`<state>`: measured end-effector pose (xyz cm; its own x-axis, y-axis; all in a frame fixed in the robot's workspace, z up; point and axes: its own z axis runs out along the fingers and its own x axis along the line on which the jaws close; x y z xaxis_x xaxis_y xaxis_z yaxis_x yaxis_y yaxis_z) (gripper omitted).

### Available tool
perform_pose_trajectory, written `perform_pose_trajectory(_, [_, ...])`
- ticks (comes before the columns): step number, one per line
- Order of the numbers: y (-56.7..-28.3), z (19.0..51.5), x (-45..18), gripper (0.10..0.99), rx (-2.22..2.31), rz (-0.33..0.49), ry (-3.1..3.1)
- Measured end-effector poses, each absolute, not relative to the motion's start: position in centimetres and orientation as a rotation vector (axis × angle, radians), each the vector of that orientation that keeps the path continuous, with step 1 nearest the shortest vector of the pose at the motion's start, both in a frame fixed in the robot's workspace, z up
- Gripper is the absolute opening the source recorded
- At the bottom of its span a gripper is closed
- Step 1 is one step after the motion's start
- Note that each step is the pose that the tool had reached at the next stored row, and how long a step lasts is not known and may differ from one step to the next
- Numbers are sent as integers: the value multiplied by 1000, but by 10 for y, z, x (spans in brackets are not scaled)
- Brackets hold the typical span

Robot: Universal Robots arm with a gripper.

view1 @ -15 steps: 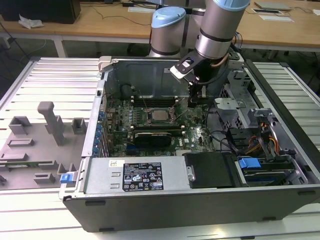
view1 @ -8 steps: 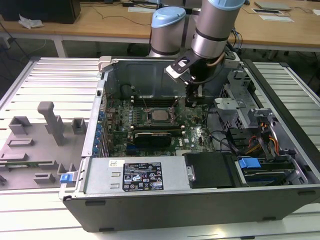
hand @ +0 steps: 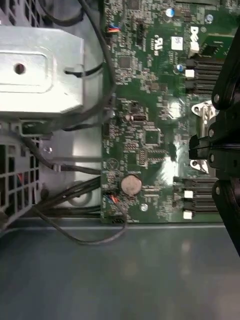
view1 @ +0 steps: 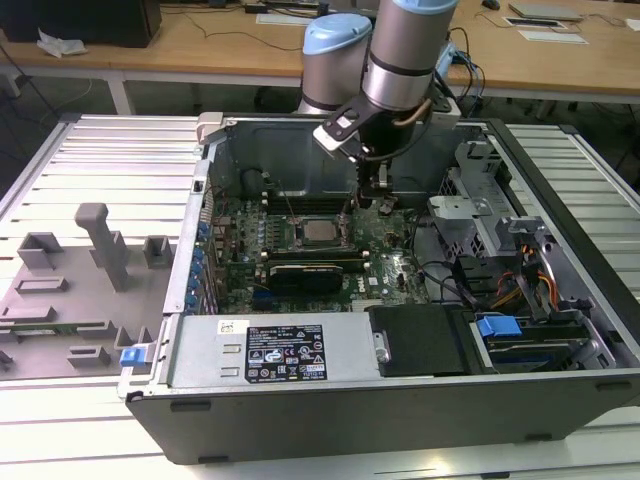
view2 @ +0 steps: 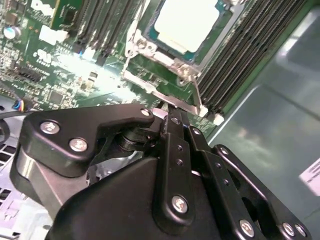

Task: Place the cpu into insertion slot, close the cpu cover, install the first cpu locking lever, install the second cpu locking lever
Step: 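Close the cpu cover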

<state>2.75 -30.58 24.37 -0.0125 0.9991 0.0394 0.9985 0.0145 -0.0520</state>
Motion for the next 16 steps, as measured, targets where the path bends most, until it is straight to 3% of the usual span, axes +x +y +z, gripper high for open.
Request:
perform_pose_trajectory(9, [-301, 244, 5, 106, -2217, 95, -2242])
perform_pose_trajectory(16, [-301, 242, -20, 106, -2251, 67, -2272])
